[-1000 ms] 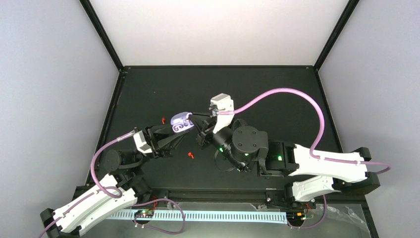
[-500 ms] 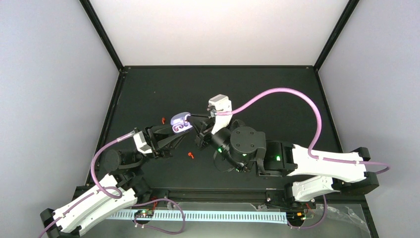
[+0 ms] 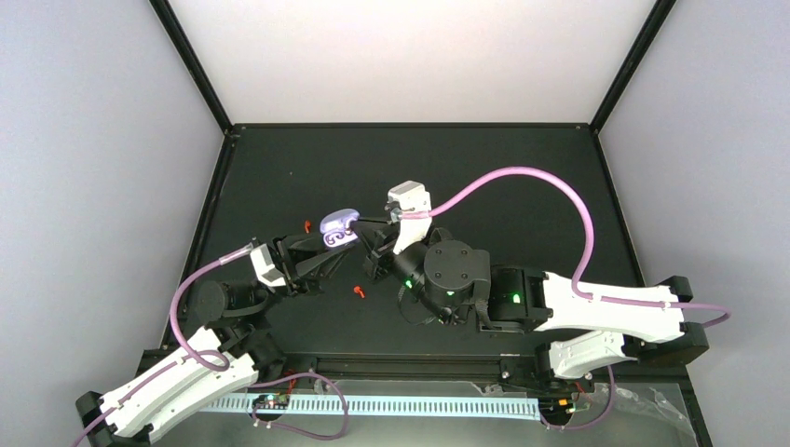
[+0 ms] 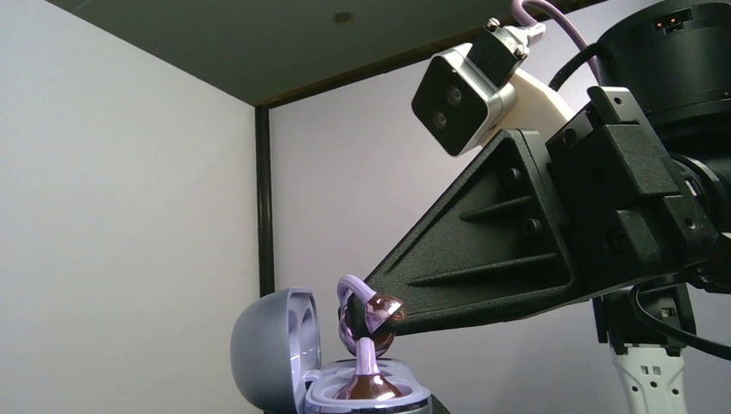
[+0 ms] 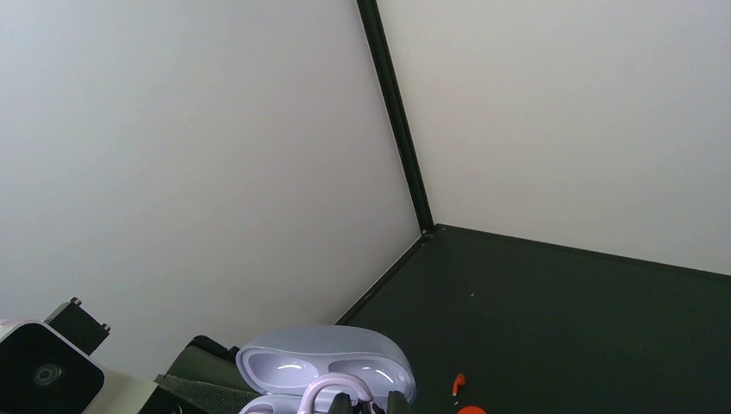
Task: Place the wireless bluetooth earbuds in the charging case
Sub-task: Place the earbud in the charging case.
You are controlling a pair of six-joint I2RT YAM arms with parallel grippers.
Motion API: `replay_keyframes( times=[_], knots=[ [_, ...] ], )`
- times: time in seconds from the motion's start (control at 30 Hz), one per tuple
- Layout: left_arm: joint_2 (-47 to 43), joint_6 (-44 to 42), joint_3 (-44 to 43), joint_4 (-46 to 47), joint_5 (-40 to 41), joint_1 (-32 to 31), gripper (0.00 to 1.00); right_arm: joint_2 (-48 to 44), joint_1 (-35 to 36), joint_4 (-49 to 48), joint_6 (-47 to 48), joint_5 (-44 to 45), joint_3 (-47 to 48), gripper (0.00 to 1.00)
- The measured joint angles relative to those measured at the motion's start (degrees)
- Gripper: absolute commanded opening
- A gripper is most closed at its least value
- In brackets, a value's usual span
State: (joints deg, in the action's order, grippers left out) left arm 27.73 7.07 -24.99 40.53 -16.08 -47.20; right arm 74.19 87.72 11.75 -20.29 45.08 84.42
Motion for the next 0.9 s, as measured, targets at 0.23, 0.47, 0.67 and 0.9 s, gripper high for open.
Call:
replay_keyframes(
  times=[0.23,0.47,0.67,0.9],
  knots=[
    [0.0,0.5,0.0,-0.1,0.6,0.0,0.02,0.0,-0.1,-0.4,-0.5,1.4,-0.5,0.01],
    [-0.4,0.7,0.1,-0.2,0.9,0.0,0.02,0.0,-0.4,-0.2,-1.1,1.5,-0.7,0.01],
    [-0.3,1.0,0.1,-0.2,1.1,0.0,0.02,0.2,-0.7,0.1,-1.9,1.3,-0.5,0.01],
    [-0.3,1.1,0.2,-0.2,1.5,0.0,0.01,0.9,-0.9,1.1,-2.8,1.2,0.4,0.06]
  ],
)
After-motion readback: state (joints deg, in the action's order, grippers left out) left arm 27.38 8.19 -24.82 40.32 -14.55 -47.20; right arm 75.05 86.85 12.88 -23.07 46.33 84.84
